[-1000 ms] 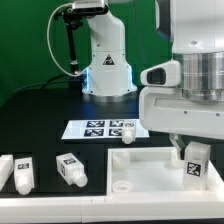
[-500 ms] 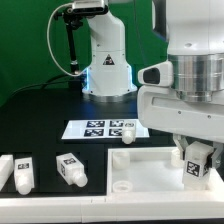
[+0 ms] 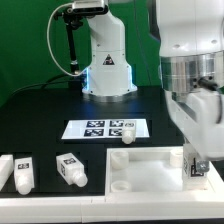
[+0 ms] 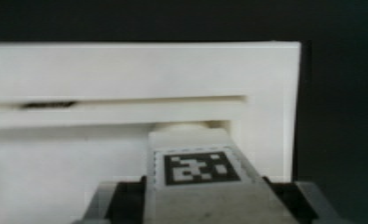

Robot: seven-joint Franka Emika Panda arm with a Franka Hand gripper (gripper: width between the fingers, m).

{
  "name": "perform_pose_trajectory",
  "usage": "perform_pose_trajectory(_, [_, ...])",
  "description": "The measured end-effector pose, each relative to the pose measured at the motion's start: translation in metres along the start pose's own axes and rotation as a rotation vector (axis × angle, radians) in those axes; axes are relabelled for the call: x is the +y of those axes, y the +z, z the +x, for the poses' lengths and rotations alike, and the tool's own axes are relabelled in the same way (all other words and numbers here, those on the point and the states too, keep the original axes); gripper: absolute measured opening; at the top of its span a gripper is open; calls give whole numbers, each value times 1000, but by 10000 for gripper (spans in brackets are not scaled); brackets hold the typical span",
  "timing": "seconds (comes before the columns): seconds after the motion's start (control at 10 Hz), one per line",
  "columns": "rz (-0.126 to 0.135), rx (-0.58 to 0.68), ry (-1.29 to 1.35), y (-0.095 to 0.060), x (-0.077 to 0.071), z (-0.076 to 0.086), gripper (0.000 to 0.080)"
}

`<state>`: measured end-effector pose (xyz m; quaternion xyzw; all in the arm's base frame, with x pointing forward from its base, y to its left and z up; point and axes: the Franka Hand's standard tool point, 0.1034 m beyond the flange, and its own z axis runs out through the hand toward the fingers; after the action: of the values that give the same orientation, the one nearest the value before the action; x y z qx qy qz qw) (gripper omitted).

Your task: Assemble one leg

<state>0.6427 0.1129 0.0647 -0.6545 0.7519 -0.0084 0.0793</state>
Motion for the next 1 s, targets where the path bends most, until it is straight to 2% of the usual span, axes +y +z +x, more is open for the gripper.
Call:
perform_pose_trajectory(0.1, [0,0,-1,0,0,0,287])
perform_pose_trajectory(0.2, [-1,1,-40,0,0,0,363])
perform_pose_trajectory(0.3, [-2,1,-42,1,1,0,497])
perform_pose_trajectory(0.4, [-3,5,-109,1,0,1,497])
perform_pose_trajectory(0.5, [-8,7,-358,1,-1,3,616])
perform_pose_trajectory(0.6, [-15,-2,-535,1,0,5,639])
perform_pose_trajectory(0.7, [-7,0,-647,2,1,6,639])
perform_pose_trajectory(0.8, [1,7,-715,5,7,5,648])
perform_pose_trajectory(1.0, [-2,9,-816,4,6,8,649])
